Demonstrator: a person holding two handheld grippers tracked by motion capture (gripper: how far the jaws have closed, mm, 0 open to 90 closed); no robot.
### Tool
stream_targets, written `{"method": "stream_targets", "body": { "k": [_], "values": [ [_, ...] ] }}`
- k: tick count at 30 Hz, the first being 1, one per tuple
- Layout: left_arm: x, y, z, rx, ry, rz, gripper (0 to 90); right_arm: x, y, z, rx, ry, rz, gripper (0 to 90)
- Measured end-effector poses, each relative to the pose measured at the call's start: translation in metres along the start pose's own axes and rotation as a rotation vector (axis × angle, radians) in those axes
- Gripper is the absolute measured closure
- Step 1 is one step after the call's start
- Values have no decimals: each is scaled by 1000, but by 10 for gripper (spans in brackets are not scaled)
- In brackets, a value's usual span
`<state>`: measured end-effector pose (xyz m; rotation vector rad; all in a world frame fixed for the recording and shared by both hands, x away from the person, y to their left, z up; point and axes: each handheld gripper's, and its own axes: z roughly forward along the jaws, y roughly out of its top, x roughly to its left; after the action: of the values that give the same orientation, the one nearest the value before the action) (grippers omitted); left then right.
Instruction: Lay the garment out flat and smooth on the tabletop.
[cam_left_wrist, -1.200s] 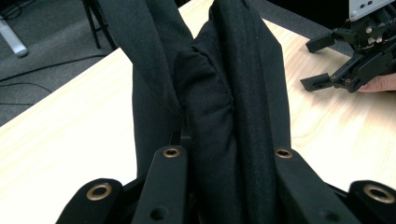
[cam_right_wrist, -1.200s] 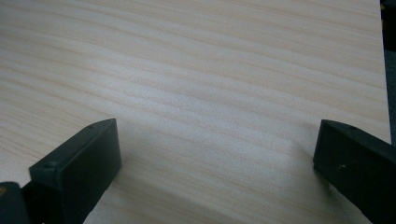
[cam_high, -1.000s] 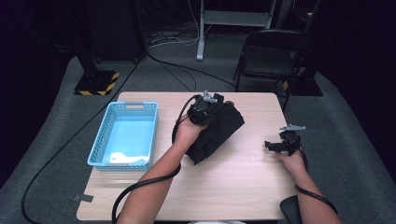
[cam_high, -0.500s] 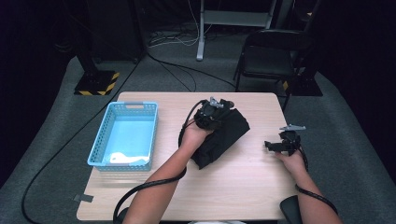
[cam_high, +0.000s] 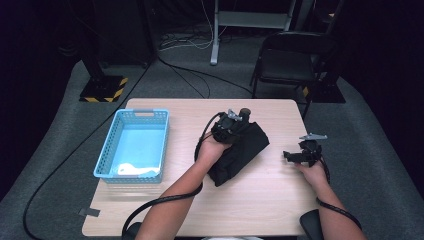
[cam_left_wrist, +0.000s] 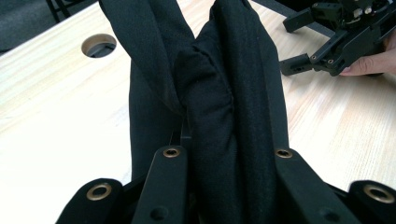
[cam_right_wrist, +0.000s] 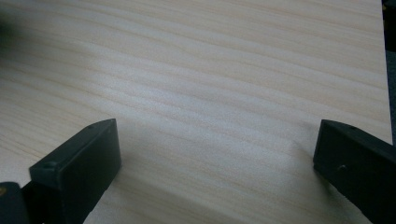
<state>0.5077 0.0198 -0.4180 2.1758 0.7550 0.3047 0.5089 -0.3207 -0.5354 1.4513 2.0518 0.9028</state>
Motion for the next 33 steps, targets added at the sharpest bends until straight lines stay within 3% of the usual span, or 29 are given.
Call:
{"method": "stream_targets", "body": {
  "k": [11, 28, 33],
  "values": [
    [-10, -12, 16, 32, -26, 6, 770, 0, 0, 0, 0, 0, -1, 0],
    [-22, -32, 35, 42, -63, -10, 769, 0, 0, 0, 0, 2, -4, 0],
    [-26, -40, 37, 39, -55, -1, 769, 0, 0, 0, 0, 4, -6, 0]
  ]
}}
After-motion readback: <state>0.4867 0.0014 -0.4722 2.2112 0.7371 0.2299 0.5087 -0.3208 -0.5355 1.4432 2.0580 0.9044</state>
